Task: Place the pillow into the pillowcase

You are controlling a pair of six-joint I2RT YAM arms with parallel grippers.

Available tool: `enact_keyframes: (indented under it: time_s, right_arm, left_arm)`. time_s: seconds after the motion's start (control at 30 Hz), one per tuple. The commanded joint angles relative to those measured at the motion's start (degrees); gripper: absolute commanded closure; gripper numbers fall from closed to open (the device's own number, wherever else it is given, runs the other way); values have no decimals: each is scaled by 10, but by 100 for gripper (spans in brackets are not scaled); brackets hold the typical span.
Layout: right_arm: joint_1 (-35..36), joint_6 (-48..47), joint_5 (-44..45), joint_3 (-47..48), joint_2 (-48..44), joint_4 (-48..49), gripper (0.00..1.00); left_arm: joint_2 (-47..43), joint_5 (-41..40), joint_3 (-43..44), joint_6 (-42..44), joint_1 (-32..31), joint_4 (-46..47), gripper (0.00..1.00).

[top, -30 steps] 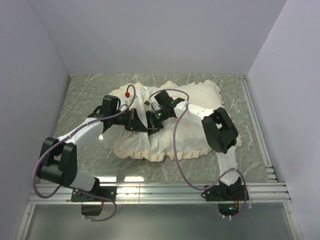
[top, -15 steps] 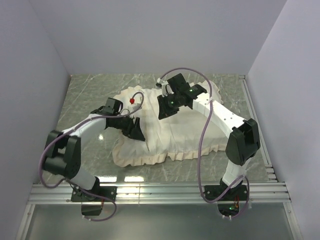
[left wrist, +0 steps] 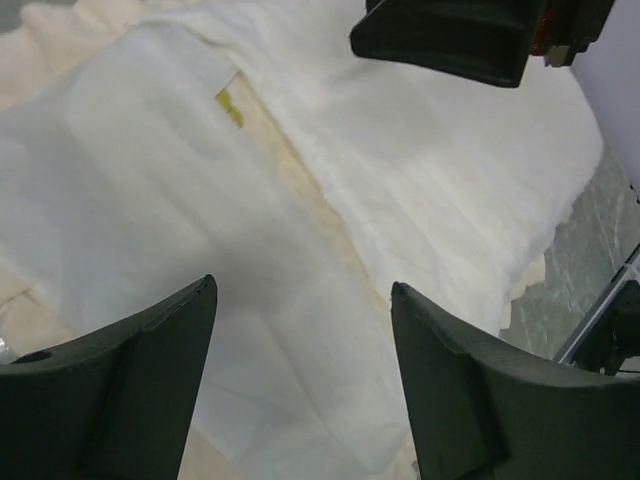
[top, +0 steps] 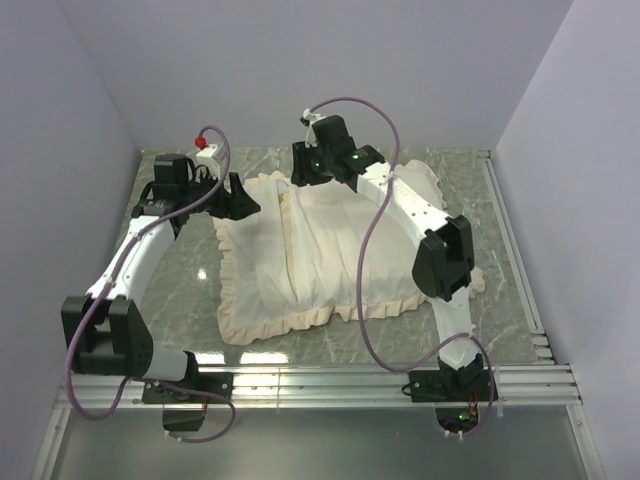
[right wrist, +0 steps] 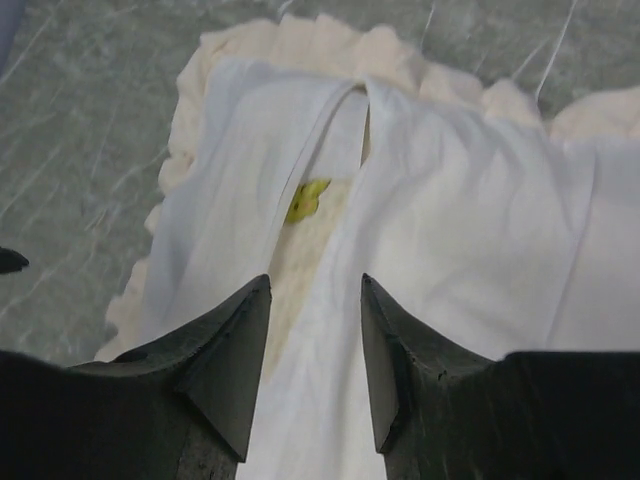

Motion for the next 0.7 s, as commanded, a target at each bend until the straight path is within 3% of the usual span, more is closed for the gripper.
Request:
enact_keyframes:
  time_s: [0.0,0.23,0.3,0.33,0.37,0.47,0.57,0.67]
  right_arm:
    - [2,42,36,52,59,46,50]
    - [11,55,16,95,139,62,50]
    - [11,51,19,87,145,77,55]
    - [11,51,22,88,151,78,59]
    - [10,48,24,91,154,77,74]
    - [10,41,26,88,146,77,97]
    - [12,52,-4,81,114,78,100]
    - [17,76,-90,41,50,123,100]
  left_arm:
    - [41,-24,-9,-70,19,40,25]
    - [63,-67,-37,-76,23,78,24]
    - [78,-63,-39,-84,23,79,25]
    - [81,-62,-39,-87,23,80,25]
    - [85,-60,-42,-90,22,82,25]
    - [87,-60,-42,-93,23,86,25]
    - [87,-59,-38,-90,23,86,25]
    - [93,-59,-36,-86,23,85,25]
